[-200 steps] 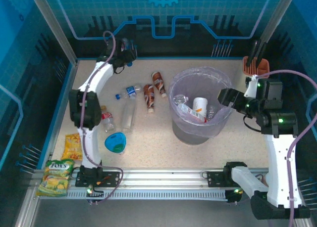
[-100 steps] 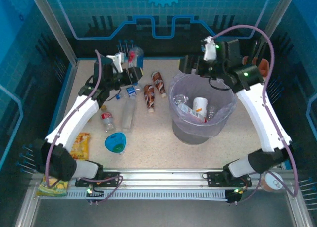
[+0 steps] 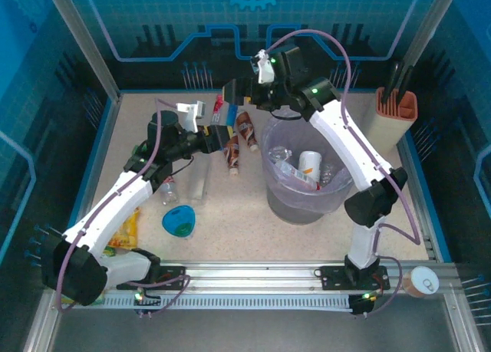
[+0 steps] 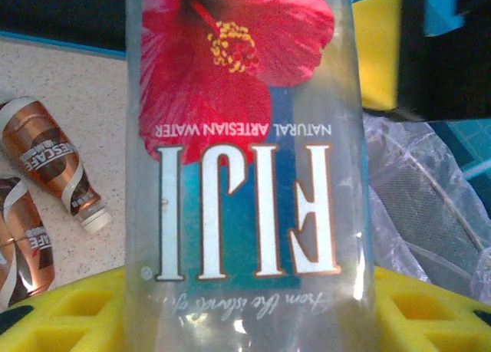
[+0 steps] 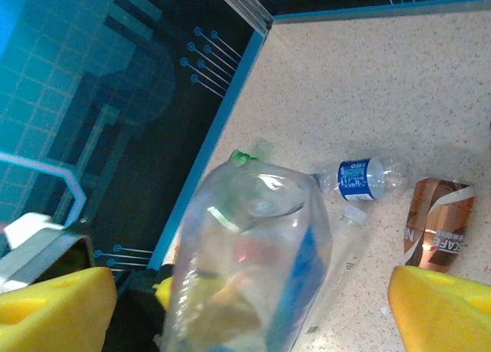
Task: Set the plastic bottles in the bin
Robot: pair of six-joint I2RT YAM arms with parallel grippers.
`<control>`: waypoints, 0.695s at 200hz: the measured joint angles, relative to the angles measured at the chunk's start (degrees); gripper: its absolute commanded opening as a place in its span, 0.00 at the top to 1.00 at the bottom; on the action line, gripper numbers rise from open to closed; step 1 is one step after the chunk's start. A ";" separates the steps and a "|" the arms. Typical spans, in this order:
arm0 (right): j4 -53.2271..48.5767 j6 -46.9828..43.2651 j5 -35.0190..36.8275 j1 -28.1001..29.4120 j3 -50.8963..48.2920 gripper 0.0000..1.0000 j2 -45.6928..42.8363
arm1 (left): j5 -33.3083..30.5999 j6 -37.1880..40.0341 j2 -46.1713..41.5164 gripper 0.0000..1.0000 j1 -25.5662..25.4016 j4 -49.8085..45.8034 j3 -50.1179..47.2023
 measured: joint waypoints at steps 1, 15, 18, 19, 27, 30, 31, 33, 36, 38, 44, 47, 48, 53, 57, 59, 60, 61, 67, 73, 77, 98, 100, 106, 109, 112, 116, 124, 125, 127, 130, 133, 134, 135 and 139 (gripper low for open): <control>0.00 0.04 -0.02 0.00 0.02 0.08 0.09 | 0.00 0.02 0.00 0.54 -0.02 0.02 0.00; 0.02 0.85 -0.20 0.00 0.02 0.09 1.11 | -0.02 0.20 0.00 0.54 0.00 0.44 0.00; 0.02 1.05 -0.26 0.02 0.02 0.10 1.33 | -0.02 0.22 0.00 0.54 0.00 0.50 0.00; 0.02 1.07 -0.28 0.02 0.02 0.11 1.36 | -0.02 0.22 0.00 0.54 0.00 0.55 0.00; 0.09 1.57 -0.61 0.02 0.02 0.14 1.86 | -0.02 0.24 0.00 0.54 0.00 0.61 0.00; 0.17 1.66 -0.85 0.02 0.04 0.16 2.01 | -0.02 0.24 0.00 0.54 0.00 0.59 0.00; 0.24 1.75 -0.92 0.02 0.04 0.16 2.03 | -0.02 0.22 0.00 0.54 0.00 0.59 0.00; 0.33 2.01 -1.14 0.02 0.04 0.18 2.14 | -0.02 0.22 0.00 0.54 0.00 0.55 0.00; 0.50 1.97 -1.33 0.02 0.04 0.20 2.27 | -0.02 0.22 0.02 0.54 0.00 0.55 0.00; 0.59 2.25 -1.42 0.02 0.04 0.21 2.29 | -0.02 0.22 0.04 0.54 0.00 0.52 0.00; 0.87 2.49 -1.77 0.02 0.22 0.25 2.49 | -0.02 0.22 0.15 0.54 0.00 0.55 0.00; 0.98 2.71 -1.95 0.02 0.35 0.27 2.60 | -0.02 0.24 0.20 0.54 0.00 0.59 0.00; 1.01 2.62 -2.01 0.02 0.39 0.27 2.62 | -0.02 0.24 0.24 0.54 0.00 0.59 0.00; 1.38 3.08 -2.34 0.02 0.50 0.29 2.71 | -0.02 0.24 0.28 0.54 0.00 0.66 0.00; 1.57 2.91 -2.56 0.02 0.57 0.30 2.78 | 0.00 0.24 0.33 0.54 -0.02 0.72 0.00; 1.66 3.30 -2.69 0.02 0.59 0.31 2.80 | 0.00 0.26 0.35 0.54 -0.02 0.76 0.00; 1.70 3.30 -2.71 0.02 0.61 0.31 2.80 | 0.00 0.26 0.35 0.54 -0.02 0.83 0.00; 1.70 3.21 -2.82 0.02 0.66 0.32 2.80 | 0.00 0.26 0.35 0.54 -0.02 0.83 0.00; 1.97 3.48 -3.04 0.02 0.68 0.33 2.86 | 0.00 0.26 0.37 0.54 -0.07 0.98 0.00; 2.21 3.63 -3.19 0.02 0.68 0.33 2.91 | 0.00 0.26 0.39 0.54 -0.07 1.07 0.00; 2.32 3.56 -3.39 0.02 0.72 0.34 2.93 | 0.00 0.31 0.39 0.54 -0.07 1.07 0.00; 2.78 3.82 -3.87 0.00 0.76 0.36 3.10 | -0.02 0.39 0.39 0.52 -0.07 1.11 0.00; 2.82 3.85 -3.91 0.00 0.76 0.36 3.10 | 0.00 0.39 0.39 0.52 -0.07 1.09 0.00; 2.93 3.93 -4.07 0.00 0.79 0.38 3.15 | -0.02 0.39 0.39 0.49 -0.07 1.09 0.00; 2.95 3.93 -4.15 0.00 0.83 0.39 3.23 | -0.02 0.39 0.39 0.48 -0.07 1.09 0.00; 2.93 4.04 -4.20 -0.04 0.92 0.40 3.26 | -0.02 0.39 0.39 0.46 -0.07 1.09 0.00; 2.93 3.96 -4.28 -0.04 1.14 0.41 3.39 | -0.04 0.39 0.39 0.45 -0.07 1.09 0.00; 2.89 4.17 -4.28 -0.04 1.55 0.42 3.63 | -0.15 0.39 0.39 0.44 -0.04 1.29 0.00; 2.89 4.22 -4.31 -0.04 1.60 0.42 3.65 | -0.17 0.39 0.39 0.44 -0.04 1.31 0.00; 2.89 4.20 -4.31 -0.04 1.70 0.43 3.69 | -0.28 0.39 0.39 0.43 -0.04 1.40 0.00; 2.89 4.20 -4.31 -0.04 1.81 0.43 3.78 | -0.33 0.37 0.39 0.43 -0.04 1.44 0.00; 2.89 4.20 -4.26 -0.04 1.95 0.43 3.82 | -0.44 0.39 0.39 0.42 -0.04 1.49 0.00; 2.89 4.20 -4.26 -0.04 1.97 0.43 3.82 | -0.48 0.39 0.39 0.42 -0.04 1.51 0.00; 2.86 4.20 -4.28 -0.04 2.05 0.44 3.87 | -0.48 0.39 0.39 0.42 -0.04 1.53 0.00; 2.80 4.20 -4.28 -0.04 2.29 0.45 3.96 | -0.55 0.39 0.39 0.40 -0.04 1.55 0.00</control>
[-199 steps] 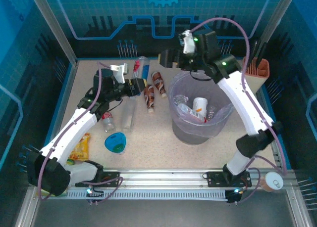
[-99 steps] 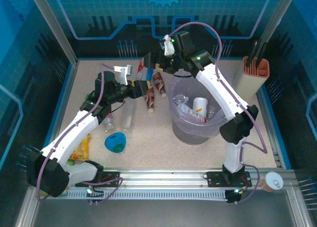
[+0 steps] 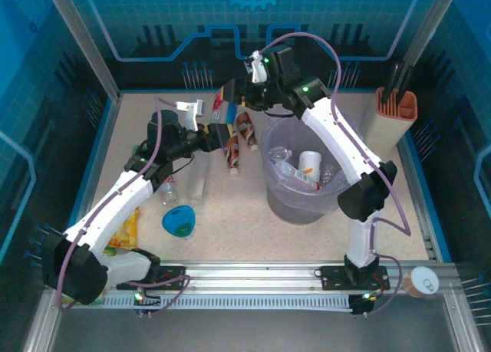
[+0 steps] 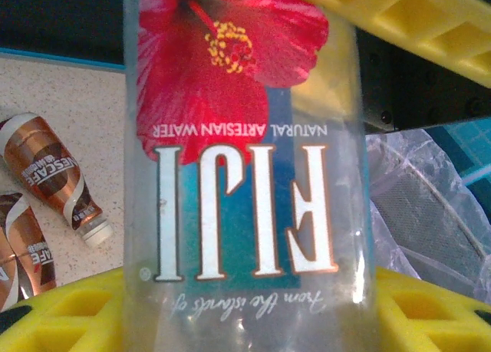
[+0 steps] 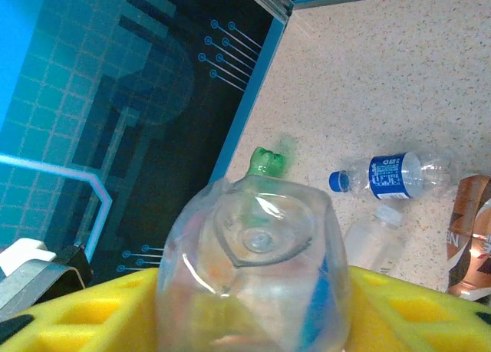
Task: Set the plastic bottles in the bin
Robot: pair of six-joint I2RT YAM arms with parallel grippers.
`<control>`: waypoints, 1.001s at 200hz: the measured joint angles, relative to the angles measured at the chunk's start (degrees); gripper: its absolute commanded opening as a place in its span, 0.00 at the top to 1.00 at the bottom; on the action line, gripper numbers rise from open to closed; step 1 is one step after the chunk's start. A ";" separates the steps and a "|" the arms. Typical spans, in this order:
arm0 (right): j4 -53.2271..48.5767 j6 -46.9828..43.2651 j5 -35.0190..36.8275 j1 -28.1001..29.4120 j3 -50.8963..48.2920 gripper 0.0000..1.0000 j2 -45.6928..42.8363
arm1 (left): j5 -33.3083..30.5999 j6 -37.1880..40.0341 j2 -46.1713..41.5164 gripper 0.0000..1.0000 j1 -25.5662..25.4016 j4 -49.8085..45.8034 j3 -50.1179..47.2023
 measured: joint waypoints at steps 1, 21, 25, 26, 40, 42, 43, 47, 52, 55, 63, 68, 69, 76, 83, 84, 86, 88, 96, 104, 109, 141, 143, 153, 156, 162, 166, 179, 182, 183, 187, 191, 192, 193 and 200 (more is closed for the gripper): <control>0.00 -0.02 0.00 0.00 0.02 0.45 0.02 | 0.00 0.00 0.00 0.39 0.00 0.02 0.00; -0.31 -0.28 0.02 -0.07 1.25 0.51 0.57 | -0.39 -0.15 -0.02 0.36 0.00 0.42 0.04; -0.37 -0.33 0.00 -0.11 1.44 0.51 0.63 | -0.39 -0.15 -0.02 0.36 0.00 0.57 0.04; -0.37 -0.28 -0.02 -0.11 1.49 0.51 0.66 | -0.39 -0.15 -0.02 0.36 0.00 0.59 0.04; -0.35 -0.20 -0.31 -0.11 2.36 0.52 0.98 | -0.37 -0.13 -0.07 0.33 0.00 1.07 0.09; -0.35 -0.20 -0.35 -0.11 2.47 0.52 1.01 | -0.39 -0.11 -0.07 0.32 0.00 1.09 0.11; -0.35 -0.20 -0.35 -0.11 2.58 0.52 1.03 | -0.39 0.00 -0.07 0.31 0.00 1.11 0.15; -0.31 -0.17 -0.37 -0.11 2.78 0.52 1.11 | -0.37 -0.07 -0.07 0.30 0.00 1.09 0.26; -0.07 -0.15 -0.37 -0.17 3.10 0.52 1.22 | -0.37 0.04 -0.07 0.27 0.00 1.05 0.44; 0.09 -0.15 -0.37 -0.22 3.23 0.52 1.27 | -0.37 0.00 -0.07 0.26 -0.02 1.07 0.50; 0.42 -0.02 -0.37 -0.39 3.61 0.52 1.33 | -0.35 0.28 -0.13 0.21 -0.09 1.03 0.74; 0.57 0.00 -0.37 -0.50 3.98 0.52 1.42 | -0.37 0.26 -0.24 0.18 -0.13 1.16 0.76; 0.61 0.00 -0.37 -0.50 4.02 0.52 1.42 | -0.35 0.31 -0.26 0.17 -0.13 1.14 0.79; 1.01 0.00 -0.39 -0.81 4.57 0.53 1.49 | -0.35 0.50 -0.52 0.14 -0.17 1.18 0.81; 1.14 0.00 -0.39 -1.11 5.38 0.53 1.66 | -0.35 0.63 -0.85 0.12 -0.17 1.14 0.81; 1.11 -0.02 -0.39 -1.18 5.51 0.53 1.66 | -0.37 0.72 -0.90 0.12 -0.20 1.14 0.81; 1.11 0.00 -0.37 -1.29 5.90 0.53 1.77 | -0.35 0.63 -1.03 0.11 -0.20 1.14 0.81; 1.11 -0.02 -0.39 -1.33 6.16 0.53 1.84 | -0.35 0.48 -1.14 0.10 -0.24 1.05 0.81; 1.11 -0.11 -0.37 -1.90 7.72 0.53 2.14 | -0.39 0.37 -1.84 0.08 -0.24 0.74 0.81; 1.03 -0.48 -0.31 -2.51 9.11 0.53 2.29 | -0.59 0.24 -2.75 0.07 -0.24 0.22 0.81; 0.81 -0.74 -0.17 -2.93 10.08 0.53 2.34 | -0.79 0.02 -3.43 0.07 -0.24 -0.24 0.83; -2.38 -5.20 1.20 -7.02 15.69 0.55 1.73 | -1.57 0.24 -5.84 0.08 -0.22 -8.55 5.22; -2.78 -5.55 1.40 -7.37 15.80 0.55 1.53 | -1.64 0.22 -5.84 0.08 -0.22 -8.98 5.49; -4.76 -7.69 2.29 -9.18 16.00 0.55 0.33 | -2.01 0.39 -5.73 0.09 0.13 -11.78 7.08; -5.49 -8.15 2.64 -9.64 16.00 0.55 0.00 | -2.03 0.39 -5.73 0.09 0.22 -12.50 7.39; -6.93 -9.44 3.32 -10.60 15.98 0.56 -0.76 | -2.10 0.39 -5.62 0.09 0.59 -13.84 7.69; -8.07 -10.58 4.04 -11.43 15.85 0.55 -1.62 | -2.16 0.35 -5.44 0.10 0.96 -14.71 7.69; -11.47 -13.66 6.14 -13.49 15.04 0.56 -4.37 | -2.54 0.17 -4.39 0.10 2.21 -17.86 7.65; -12.22 -14.36 6.60 -14.01 14.67 0.56 -5.07 | -2.58 0.13 -3.98 0.10 2.54 -18.69 7.65; -12.68 -14.71 6.91 -14.21 14.51 0.56 -5.46 | -2.58 0.13 -3.87 0.10 2.62 -18.88 7.65; -13.68 -15.80 7.61 -14.75 13.97 0.56 -6.58 | -2.82 0.13 -3.32 0.10 3.02 -19.78 7.61; -14.75 -16.74 8.41 -15.30 13.42 0.56 -7.72 | -3.13 0.17 -2.67 0.10 3.39 -20.83 7.52; -15.10 -17.18 8.70 -15.50 13.16 0.56 -8.26 | -3.19 0.17 -2.54 0.09 3.45 -21.00 7.52; -15.30 -17.38 8.83 -15.61 13.00 0.56 -8.50 | -3.28 0.17 -2.29 0.10 3.58 -21.38 7.52; -17.11 -19.12 10.19 -16.57 11.56 0.56 -10.86 | -4.00 0.44 -1.05 0.10 4.07 -23.52 7.50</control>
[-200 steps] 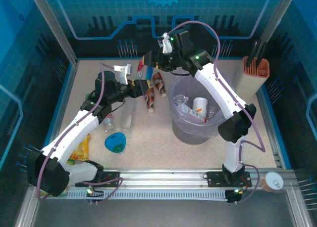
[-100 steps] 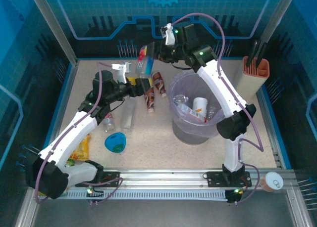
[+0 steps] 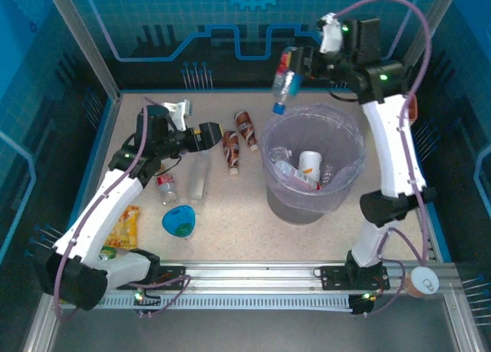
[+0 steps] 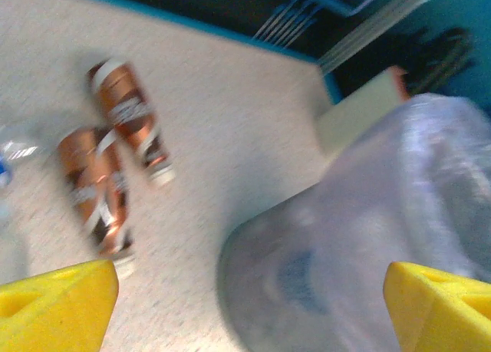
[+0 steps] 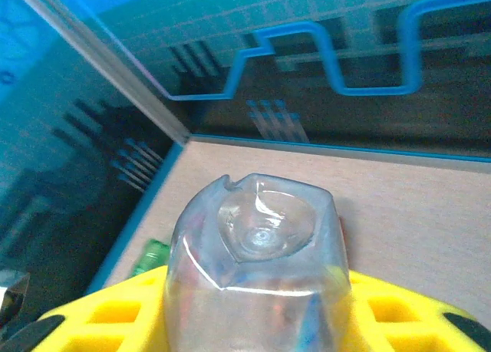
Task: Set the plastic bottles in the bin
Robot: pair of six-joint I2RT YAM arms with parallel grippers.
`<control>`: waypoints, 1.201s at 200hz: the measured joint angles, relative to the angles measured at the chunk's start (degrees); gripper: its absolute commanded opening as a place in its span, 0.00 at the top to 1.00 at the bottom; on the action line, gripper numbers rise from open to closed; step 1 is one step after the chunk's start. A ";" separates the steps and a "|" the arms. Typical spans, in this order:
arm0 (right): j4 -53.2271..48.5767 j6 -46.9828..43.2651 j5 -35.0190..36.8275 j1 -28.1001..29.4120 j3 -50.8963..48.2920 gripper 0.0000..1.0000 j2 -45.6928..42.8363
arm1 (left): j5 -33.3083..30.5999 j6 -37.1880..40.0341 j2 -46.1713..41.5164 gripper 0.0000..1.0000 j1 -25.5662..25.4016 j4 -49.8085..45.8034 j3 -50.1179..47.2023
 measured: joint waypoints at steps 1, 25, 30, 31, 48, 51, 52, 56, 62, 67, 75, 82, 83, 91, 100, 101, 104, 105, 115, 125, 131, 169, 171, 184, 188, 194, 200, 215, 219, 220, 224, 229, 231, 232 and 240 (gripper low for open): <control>-0.39 -0.35 0.28 -0.17 -0.33 0.56 -0.50 | -0.07 -0.02 0.11 0.10 0.04 -0.24 0.00; -6.29 -5.95 4.72 -2.60 -6.10 0.58 -9.18 | -3.52 1.84 4.07 0.08 0.55 -7.37 0.00; -7.43 -7.06 5.68 -2.80 -7.56 0.58 -10.97 | -4.35 2.25 4.74 0.08 0.55 -8.79 0.00; -7.65 -7.26 5.81 -2.82 -7.78 0.58 -11.21 | -4.52 2.34 4.83 0.08 0.55 -8.96 0.00; -10.97 -10.78 8.17 -2.93 -12.94 0.57 -16.24 | -7.21 3.91 6.47 0.08 0.55 -13.29 0.00; -11.58 -11.23 8.55 -2.93 -13.84 0.58 -16.92 | -7.58 4.09 6.62 0.08 0.55 -13.88 0.00; -11.69 -11.37 8.70 -2.93 -14.08 0.58 -17.09 | -7.65 4.11 6.67 0.08 0.55 -14.03 0.00; -12.24 -11.96 9.11 -2.93 -15.30 0.58 -17.88 | -8.31 4.50 6.82 0.08 0.55 -14.86 0.00; -13.07 -12.81 9.81 -2.93 -17.29 0.58 -18.95 | -8.90 5.01 6.97 0.08 0.55 -15.85 0.00; -13.77 -13.40 10.49 -2.91 -19.04 0.58 -19.65 | -9.38 5.22 7.02 0.08 0.55 -16.55 0.00; -14.56 -14.23 11.34 -2.75 -21.46 0.58 -20.31 | -9.94 5.53 7.06 0.07 0.55 -17.46 -0.02; -15.13 -14.95 12.24 -2.47 -23.50 0.58 -20.57 | -10.27 5.62 7.08 0.08 0.55 -17.97 -0.07; -15.26 -15.10 12.39 -2.38 -23.98 0.58 -20.57 | -10.36 5.62 7.10 0.08 0.55 -18.08 -0.09; -15.56 -15.82 13.38 -1.70 -26.08 0.58 -20.57 | -10.64 5.81 7.23 0.08 0.48 -18.45 -0.28; -15.85 -16.76 14.82 -0.55 -28.33 0.58 -20.31 | -10.95 5.99 7.45 0.08 0.46 -18.60 -0.79; -15.91 -16.90 15.04 -0.33 -28.65 0.57 -20.24 | -11.02 5.99 7.50 0.08 0.42 -18.60 -0.87; -15.98 -17.16 15.32 0.02 -29.11 0.58 -20.13 | -11.04 6.08 7.58 0.08 0.35 -18.62 -1.11; -16.04 -17.29 15.54 0.24 -29.38 0.58 -20.02 | -11.06 6.05 7.61 0.08 0.35 -18.62 -1.18; -16.17 -18.14 16.98 1.88 -30.97 0.58 -19.39 | -11.30 6.21 8.15 0.08 0.11 -18.62 -2.21; -16.37 -18.86 18.21 3.26 -32.02 0.58 -18.60 | -11.52 6.23 8.83 0.08 -0.22 -18.64 -3.21; -16.35 -19.17 18.78 3.91 -32.57 0.58 -18.05 | -11.58 6.23 9.35 0.07 -0.44 -18.62 -3.76; -16.24 -20.26 22.08 4.74 -37.07 0.57 -15.37 | -11.67 6.19 11.76 0.07 -1.62 -18.56 -6.40; -16.20 -20.31 22.16 4.74 -37.42 0.57 -15.26 | -11.67 6.19 11.82 0.08 -1.68 -18.56 -6.51; -15.67 -20.57 22.77 4.85 -39.80 0.56 -14.93 | -11.67 6.19 12.24 0.08 -1.79 -18.56 -7.06; -15.56 -20.61 22.80 4.87 -40.52 0.56 -14.91 | -11.69 6.19 12.37 0.08 -1.77 -18.53 -7.17; -15.37 -20.63 22.82 4.90 -41.55 0.53 -14.84 | -11.89 6.19 12.61 0.08 -1.77 -18.60 -7.30; -15.10 -20.57 22.84 4.90 -42.47 0.50 -14.82 | -12.09 6.19 12.74 0.08 -1.77 -18.53 -7.41; -14.14 -20.52 22.80 4.90 -43.91 0.42 -14.71 | -12.76 6.21 13.18 0.07 -1.77 -18.47 -7.58; -14.01 -20.59 22.77 4.90 -44.00 0.38 -14.62 | -12.94 6.19 13.31 0.07 -1.77 -18.38 -7.63; -13.99 -20.57 22.77 4.90 -44.00 0.37 -14.60 | -12.96 6.19 13.33 0.07 -1.77 -18.36 -7.63; -13.92 -20.52 22.84 4.90 -44.00 0.33 -14.56 | -13.16 6.19 13.46 0.07 -1.77 -18.23 -7.69; -13.79 -20.24 22.91 4.90 -44.00 0.29 -14.51 | -13.44 6.19 13.60 0.07 -1.77 -18.05 -7.85; -13.75 -20.83 22.99 4.90 -44.00 0.28 -14.51 | -13.53 6.21 13.62 0.07 -1.77 -18.01 -7.89; -13.75 -20.79 23.04 4.90 -44.00 0.28 -14.51 | -13.62 6.19 13.66 0.07 -1.77 -18.01 -7.93; -13.73 -20.46 23.06 4.92 -43.98 0.24 -14.51 | -14.21 6.23 13.90 0.07 -1.77 -17.97 -8.11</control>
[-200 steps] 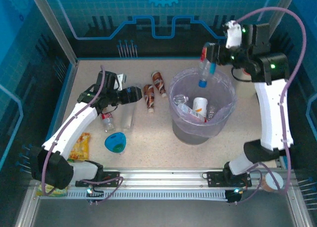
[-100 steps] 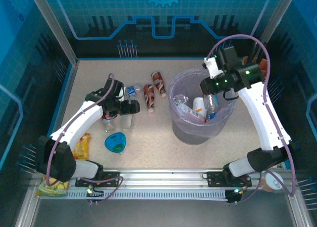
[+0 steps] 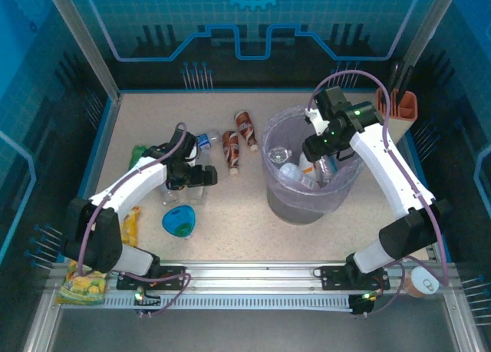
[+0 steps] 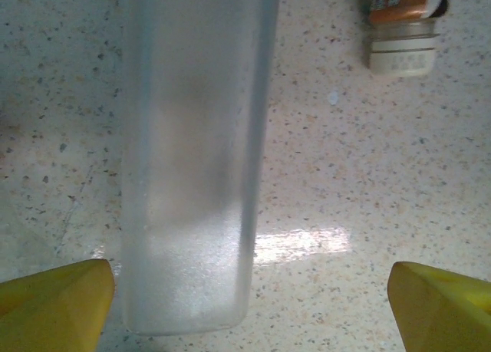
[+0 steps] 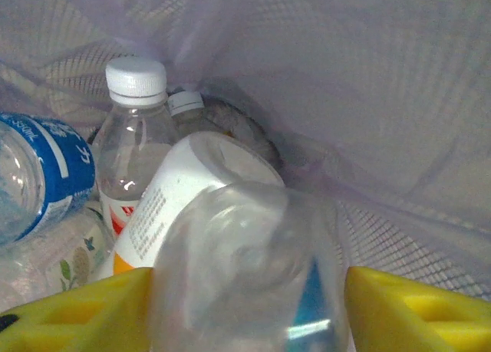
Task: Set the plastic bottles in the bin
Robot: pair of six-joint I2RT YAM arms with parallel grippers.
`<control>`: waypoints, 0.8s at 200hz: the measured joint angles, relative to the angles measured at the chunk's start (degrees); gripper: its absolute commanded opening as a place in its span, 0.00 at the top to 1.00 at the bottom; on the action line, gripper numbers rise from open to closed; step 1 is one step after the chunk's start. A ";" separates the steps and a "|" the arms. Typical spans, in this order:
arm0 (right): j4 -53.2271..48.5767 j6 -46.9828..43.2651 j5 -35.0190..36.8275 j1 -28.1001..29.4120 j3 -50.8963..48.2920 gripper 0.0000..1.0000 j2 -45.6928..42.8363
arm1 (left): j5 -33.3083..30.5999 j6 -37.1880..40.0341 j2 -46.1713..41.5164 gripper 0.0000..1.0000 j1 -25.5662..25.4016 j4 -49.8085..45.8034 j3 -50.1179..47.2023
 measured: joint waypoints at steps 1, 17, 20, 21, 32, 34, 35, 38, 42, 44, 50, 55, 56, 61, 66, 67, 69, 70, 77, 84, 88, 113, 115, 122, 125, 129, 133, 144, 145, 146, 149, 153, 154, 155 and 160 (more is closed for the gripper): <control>0.00 0.13 -0.04 0.02 0.00 0.24 0.00 | -0.07 0.02 0.04 0.07 0.00 0.00 0.00; -0.04 -0.15 -0.02 0.09 0.15 0.20 0.00 | -1.31 0.24 0.63 0.07 0.00 0.00 -0.09; -0.07 -0.09 -0.04 0.09 0.28 0.19 0.00 | -1.44 0.22 0.70 0.08 0.00 0.00 -0.09; -0.11 -0.04 -0.07 0.09 0.35 0.19 0.00 | -1.51 0.24 0.74 0.08 0.00 0.00 -0.09; -0.35 -0.17 0.02 0.09 1.25 0.17 0.00 | -1.81 0.24 1.07 0.08 0.00 0.07 -0.09; -0.42 -0.09 -0.02 0.09 1.51 0.17 0.00 | -1.81 0.24 1.11 0.09 0.00 0.11 -0.09; -0.50 -0.07 0.00 0.09 1.70 0.17 0.00 | -1.81 0.24 1.22 0.09 0.00 0.17 -0.09; -0.55 -0.15 0.02 0.09 2.01 0.17 0.00 | -1.81 0.26 1.29 0.09 0.00 0.20 -0.09; -0.59 -0.09 0.00 0.09 2.58 0.17 0.00 | -1.81 0.22 1.46 0.10 0.00 0.31 -0.09; -0.61 -0.11 0.02 0.09 2.82 0.17 -0.02 | -1.84 0.26 1.53 0.10 0.00 0.39 -0.09; -0.63 -0.07 -0.07 0.09 3.69 0.17 -0.11 | -1.86 0.24 1.81 0.11 0.00 0.52 -0.09; -0.63 -0.02 -0.13 0.09 4.39 0.16 -0.22 | -1.86 0.22 2.05 0.11 0.00 0.70 -0.09; -0.63 0.00 -0.13 0.09 4.48 0.16 -0.24 | -1.86 0.22 2.12 0.11 0.00 0.74 -0.09; -0.63 0.09 -0.22 0.09 5.07 0.16 -0.42 | -1.88 0.24 2.38 0.12 0.00 0.90 -0.09; -0.63 0.11 -0.33 0.09 5.62 0.16 -0.63 | -1.90 0.24 2.64 0.12 0.00 0.96 -0.09; -0.61 0.11 -0.35 0.09 5.75 0.16 -0.74 | -1.92 0.24 2.73 0.13 0.00 1.03 -0.09; -0.61 0.20 -0.35 0.09 5.86 0.16 -0.85 | -1.92 0.24 2.86 0.13 0.00 1.07 -0.09; -0.59 0.28 -0.39 0.09 5.97 0.16 -0.94 | -1.92 0.26 2.91 0.13 0.00 1.07 -0.09; -0.55 0.37 -0.59 0.09 6.43 0.16 -1.46 | -1.95 0.24 3.30 0.14 0.00 1.25 -0.11; -0.44 0.66 -1.01 0.09 6.80 0.16 -2.12 | -1.95 0.26 3.69 0.15 0.00 1.44 -0.11; -0.42 0.81 -1.31 0.09 6.97 0.16 -2.51 | -1.95 0.22 3.89 0.16 0.00 1.57 -0.11; 1.03 2.71 -4.17 0.02 7.23 0.15 -5.40 | -1.95 0.22 5.29 0.22 0.00 2.89 -0.22; 1.14 2.91 -4.39 0.02 7.23 0.15 -5.60 | -1.92 0.13 5.42 0.22 0.00 3.02 -0.22; 1.86 3.65 -5.35 0.02 7.21 0.15 -6.40 | -1.95 0.11 5.77 0.24 0.00 3.32 -0.26; 2.25 3.98 -5.68 0.00 7.17 0.15 -6.69 | -1.95 0.22 5.90 0.25 0.00 3.43 -0.28; 2.80 4.37 -6.23 0.00 7.08 0.15 -7.10 | -1.95 0.09 6.08 0.26 0.00 3.67 -0.33; 3.48 4.74 -6.71 -0.04 6.91 0.15 -7.48 | -1.97 0.17 6.23 0.28 0.00 3.80 -0.37; 5.22 5.99 -8.26 -0.09 6.12 0.15 -8.74 | -1.97 0.15 6.58 0.32 0.00 4.20 -0.55; 5.38 6.05 -8.39 -0.09 6.05 0.15 -8.81 | -1.97 0.20 6.60 0.32 0.00 4.20 -0.55; 5.66 6.23 -8.61 -0.09 5.92 0.15 -8.96 | -1.97 0.22 6.64 0.33 0.00 4.20 -0.55; 6.10 6.49 -9.05 -0.09 5.66 0.15 -9.25 | -1.97 -0.02 6.73 0.34 0.00 4.22 -0.59; 6.51 6.86 -9.55 -0.09 5.40 0.15 -9.55 | -1.97 0.20 6.84 0.35 0.00 4.31 -0.63; 6.58 6.91 -9.66 -0.09 5.33 0.15 -9.62 | -1.97 0.15 6.86 0.35 0.00 4.33 -0.66; 6.86 7.08 -9.97 -0.09 5.27 0.15 -9.73 | -1.97 0.09 6.86 0.35 0.00 4.35 -0.66; 7.26 7.50 -10.60 -0.09 5.01 0.15 -9.97 | -1.97 0.15 7.02 0.36 0.00 4.46 -0.70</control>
